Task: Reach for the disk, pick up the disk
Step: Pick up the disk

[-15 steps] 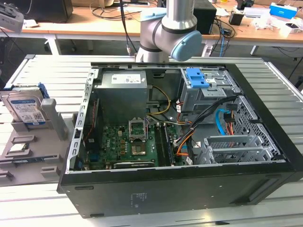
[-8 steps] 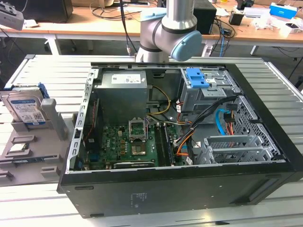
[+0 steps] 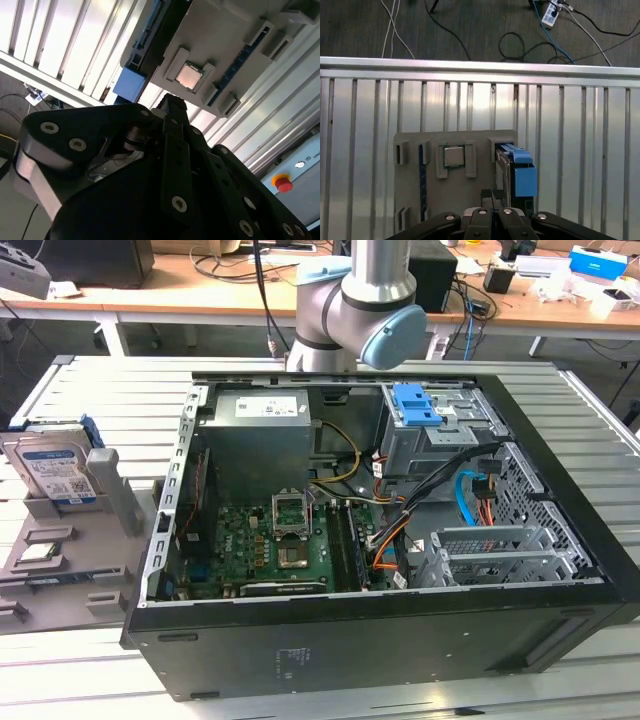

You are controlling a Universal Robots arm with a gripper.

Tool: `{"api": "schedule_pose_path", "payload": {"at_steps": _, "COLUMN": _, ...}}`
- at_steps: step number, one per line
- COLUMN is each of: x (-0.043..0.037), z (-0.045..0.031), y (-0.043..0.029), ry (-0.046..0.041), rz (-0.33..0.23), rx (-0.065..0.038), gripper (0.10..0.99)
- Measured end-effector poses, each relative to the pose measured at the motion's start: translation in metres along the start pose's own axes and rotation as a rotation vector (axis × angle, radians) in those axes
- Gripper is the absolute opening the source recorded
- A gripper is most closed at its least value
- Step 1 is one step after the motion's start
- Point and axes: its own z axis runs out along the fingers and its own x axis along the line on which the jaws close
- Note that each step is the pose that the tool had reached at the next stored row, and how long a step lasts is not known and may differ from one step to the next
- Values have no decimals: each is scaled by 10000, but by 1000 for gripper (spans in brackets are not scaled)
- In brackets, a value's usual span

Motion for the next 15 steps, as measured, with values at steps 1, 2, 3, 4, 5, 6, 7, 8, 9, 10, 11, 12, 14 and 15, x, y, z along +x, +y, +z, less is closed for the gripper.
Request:
{"api": "schedule_pose_path", "payload": {"at_steps": 1, "x": 0, "z": 0, "y": 0, "ry": 6, "rz": -151, "rx": 0, "gripper": 106}}
{"api": "schedule_pose_path", "payload": {"at_steps": 2, "x": 0, "z": 0, "y": 0, "ry": 11, "rz": -286, "rx": 0, "gripper": 106}}
{"api": "schedule_pose_path", "payload": {"at_steps": 3, "x": 0, "z": 0, "y": 0, "ry": 14, "rz": -372, "rx": 0, "gripper": 106}}
{"api": "schedule_pose_path", "payload": {"at_steps": 4, "x": 0, "z": 0, "y": 0, "ry": 18, "rz": -472, "rx": 0, "gripper": 106}}
{"api": "schedule_pose_path", "payload": {"at_steps": 5, "x": 0, "z": 0, "y": 0, "ry": 22, "rz": -569, "rx": 1, "gripper": 106}}
{"api": "schedule_pose_path", "payload": {"at_steps": 6, "x": 0, "z": 0, "y": 0, "ry": 27, "rz": -712, "rx": 0, "gripper": 106}}
{"api": "schedule_pose_path", "payload": {"at_steps": 7, "x": 0, "z": 0, "y": 0, "ry": 34, "rz": -894, "rx": 1, "gripper": 106}}
{"api": "schedule_pose_path", "payload": {"at_steps": 8, "x": 0, "z": 0, "y": 0, "ry": 42, "rz": -1105, "rx": 1, "gripper": 106}}
{"api": "schedule_pose_path", "payload": {"at_steps": 9, "x": 0, "z": 0, "y": 0, "ry": 49, "rz": -1276, "rx": 0, "gripper": 106}}
{"api": "schedule_pose_path", "payload": {"at_steps": 10, "x": 0, "z": 0, "y": 0, "ry": 53, "rz": -1382, "rx": 0, "gripper": 106}}
{"api": "schedule_pose_path", "payload": {"at_steps": 11, "x": 0, "z": 0, "y": 0, "ry": 58, "rz": -1516, "rx": 1, "gripper": 106}}
{"api": "schedule_pose_path", "payload": {"at_steps": 12, "x": 0, "z": 0, "y": 0, "ry": 65, "rz": -1690, "rx": 1, "gripper": 106}}
{"api": "schedule_pose_path", "payload": {"at_steps": 14, "x": 0, "z": 0, "y": 0, "ry": 70, "rz": -1824, "rx": 1, "gripper": 106}}
{"api": "schedule_pose_path", "payload": {"at_steps": 15, "x": 0, "z": 0, "y": 0, "ry": 70, "rz": -1824, "rx": 0, "gripper": 106}}
